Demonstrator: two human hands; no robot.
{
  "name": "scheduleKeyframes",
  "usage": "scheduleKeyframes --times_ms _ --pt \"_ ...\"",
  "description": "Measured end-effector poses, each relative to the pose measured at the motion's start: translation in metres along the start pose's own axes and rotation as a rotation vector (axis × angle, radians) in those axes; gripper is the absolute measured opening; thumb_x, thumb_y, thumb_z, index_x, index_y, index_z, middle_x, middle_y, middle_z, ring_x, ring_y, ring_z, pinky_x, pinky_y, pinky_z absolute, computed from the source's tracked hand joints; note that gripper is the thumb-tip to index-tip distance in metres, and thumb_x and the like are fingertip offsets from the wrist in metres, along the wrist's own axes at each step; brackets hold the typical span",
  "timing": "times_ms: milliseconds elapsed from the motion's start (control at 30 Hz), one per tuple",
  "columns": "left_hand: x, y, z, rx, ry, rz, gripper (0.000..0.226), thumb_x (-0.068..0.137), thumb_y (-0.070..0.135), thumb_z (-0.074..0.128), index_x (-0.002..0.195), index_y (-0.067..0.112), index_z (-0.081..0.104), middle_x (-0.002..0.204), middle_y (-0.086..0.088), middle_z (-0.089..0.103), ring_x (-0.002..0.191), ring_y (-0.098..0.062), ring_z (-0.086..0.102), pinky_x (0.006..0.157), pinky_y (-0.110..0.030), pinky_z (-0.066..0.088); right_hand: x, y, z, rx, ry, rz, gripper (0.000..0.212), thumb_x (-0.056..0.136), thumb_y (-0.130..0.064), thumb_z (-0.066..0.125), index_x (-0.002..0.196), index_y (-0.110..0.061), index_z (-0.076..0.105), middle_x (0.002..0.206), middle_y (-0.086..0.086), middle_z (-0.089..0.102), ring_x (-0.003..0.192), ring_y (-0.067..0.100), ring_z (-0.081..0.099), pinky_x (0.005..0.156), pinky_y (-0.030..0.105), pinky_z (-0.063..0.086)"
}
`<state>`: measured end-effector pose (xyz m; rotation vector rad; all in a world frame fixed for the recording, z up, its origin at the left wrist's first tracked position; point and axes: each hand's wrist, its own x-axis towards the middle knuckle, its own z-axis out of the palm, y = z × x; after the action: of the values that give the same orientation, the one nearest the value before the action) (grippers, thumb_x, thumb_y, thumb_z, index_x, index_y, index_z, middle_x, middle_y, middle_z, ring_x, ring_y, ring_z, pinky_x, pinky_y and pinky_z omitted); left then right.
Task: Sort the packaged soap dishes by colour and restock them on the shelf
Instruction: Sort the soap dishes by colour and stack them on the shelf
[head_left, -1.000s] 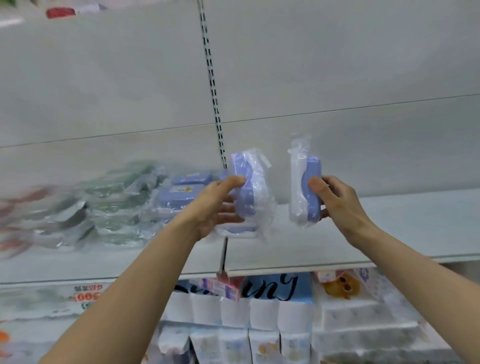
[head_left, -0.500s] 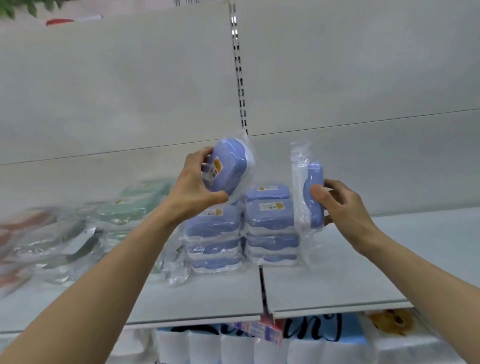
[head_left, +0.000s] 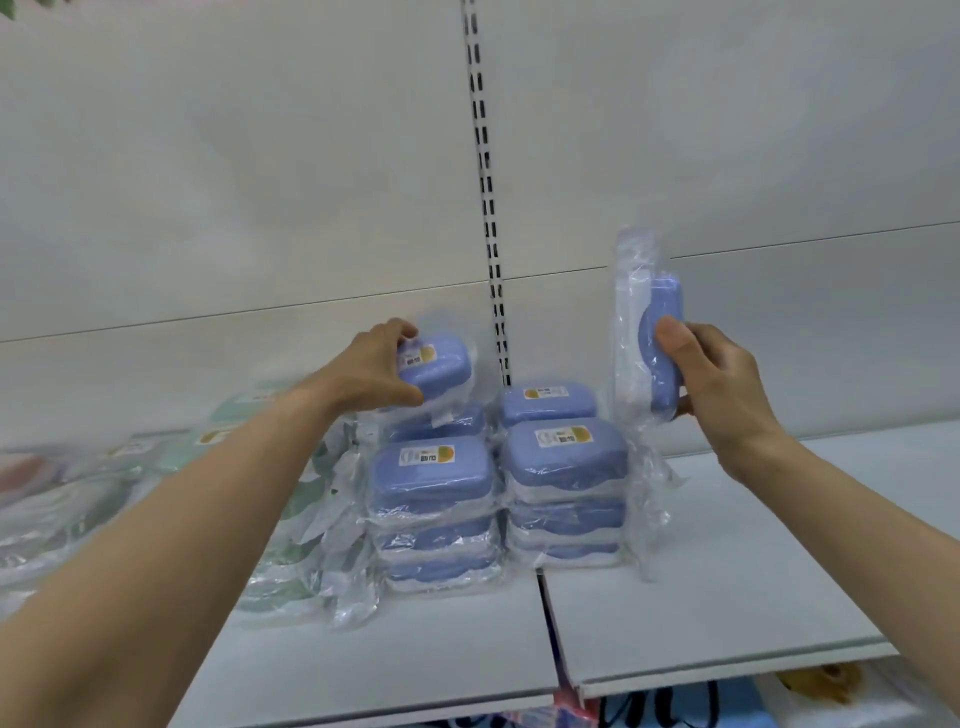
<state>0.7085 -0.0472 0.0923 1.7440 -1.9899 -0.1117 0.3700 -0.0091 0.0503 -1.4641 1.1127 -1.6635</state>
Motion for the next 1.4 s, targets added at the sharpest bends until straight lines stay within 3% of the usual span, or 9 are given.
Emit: scheduleKeyframes --times_ms 233,433,533,633,733,867,1000,1133,1400 --pt "0.013 0.009 0.015 0.204 -0.117 0.008 0.047 0.088 0.016 0.063 0.135 0.014 0.052 0.138 -0.006 0.052 0.12 -0.023 0.049 0.1 -0.033 0.04 0.012 -0.011 0.024 0.214 -0.196 0.296 0.051 0.09 -0.053 0.057 0.122 -0.013 0.057 0.112 0.019 0.067 0.09 0.029 0.071 0.062 0.036 0.058" --pt "-0.035 0.103 0.031 -0.554 -0.003 0.32 0.066 0.077 0.054 0.071 0.135 0.03 0.05 0.129 0.014 0.058 0.116 0.008 0.053 0.089 -0.008 0.041 0.013 -0.01 0.042 0.304 -0.179 0.425 0.106 0.056 -0.066 0.076 0.14 -0.014 0.037 0.112 0.026 0.062 0.079 0.033 0.073 0.064 0.039 0.059" --pt "-0.033 0.117 0.04 -0.573 0.162 0.344 0.067 0.072 0.029 0.086 0.129 0.021 0.05 0.104 0.009 0.059 0.082 0.007 0.056 0.073 -0.007 0.043 0.009 -0.014 0.047 0.236 -0.256 0.379 0.103 0.062 -0.07 0.068 0.141 -0.012 0.037 0.106 0.022 0.066 0.081 0.033 0.073 0.065 0.04 0.06" --pt "-0.021 0.113 0.029 -0.762 0.245 0.139 0.055 0.08 0.019 0.08 0.126 0.019 0.051 0.08 0.004 0.054 0.054 0.004 0.053 0.054 -0.011 0.043 0.01 -0.011 0.041 -0.113 -0.218 0.167 0.104 0.071 -0.061 0.075 0.151 -0.026 0.017 0.132 0.008 0.052 0.112 0.021 0.062 0.085 0.039 0.056" --pt "-0.011 0.102 0.02 -0.907 0.109 -0.048 0.062 0.073 0.026 0.084 0.126 0.019 0.053 0.095 -0.003 0.065 0.074 -0.01 0.066 0.065 -0.023 0.054 0.014 -0.007 0.036 -0.702 -0.191 -0.413 0.121 0.062 -0.043 0.086 0.152 -0.035 0.007 0.155 -0.002 0.016 0.141 0.019 0.018 0.109 0.038 0.032" --pt "-0.005 0.096 0.017 -1.003 -0.015 -0.078 0.058 0.073 0.033 0.079 0.123 0.016 0.056 0.104 -0.007 0.068 0.077 -0.015 0.068 0.065 -0.029 0.054 0.035 -0.011 0.048 -0.84 -0.427 -0.647 0.106 0.063 -0.034 0.083 0.15 -0.036 0.022 0.146 -0.006 0.028 0.129 0.018 0.027 0.096 0.046 0.046" --pt "-0.006 0.06 0.014 -0.494 0.116 -0.075 0.058 0.093 0.057 0.055 0.138 0.022 0.044 0.115 0.003 0.06 0.1 -0.015 0.061 0.088 -0.036 0.05 0.061 -0.002 0.05 -0.913 -0.437 -0.497 0.101 0.064 -0.041 0.082 0.147 -0.034 0.025 0.13 -0.003 0.038 0.113 0.018 0.033 0.093 0.043 0.045" --pt "-0.015 0.016 0.026 0.011 0.054 -0.047 0.052 0.085 0.055 0.065 0.127 0.026 0.059 0.126 0.001 0.059 0.123 -0.022 0.047 0.103 -0.047 0.041 0.084 0.015 0.057 -0.99 -0.64 -0.287 0.103 0.063 -0.038 0.086 0.146 -0.037 0.027 0.125 -0.006 0.04 0.115 0.02 0.037 0.098 0.038 0.04" --pt "-0.016 0.01 0.039 0.163 0.095 -0.002 0.044 0.088 0.044 0.066 0.126 0.025 0.058 0.127 0.001 0.058 0.119 -0.023 0.049 0.097 -0.042 0.044 0.092 0.037 0.077 -1.021 -0.761 -0.226 0.086 0.077 -0.032 0.078 0.148 -0.035 0.031 0.148 -0.002 0.031 0.135 0.021 0.021 0.111 0.039 0.027"
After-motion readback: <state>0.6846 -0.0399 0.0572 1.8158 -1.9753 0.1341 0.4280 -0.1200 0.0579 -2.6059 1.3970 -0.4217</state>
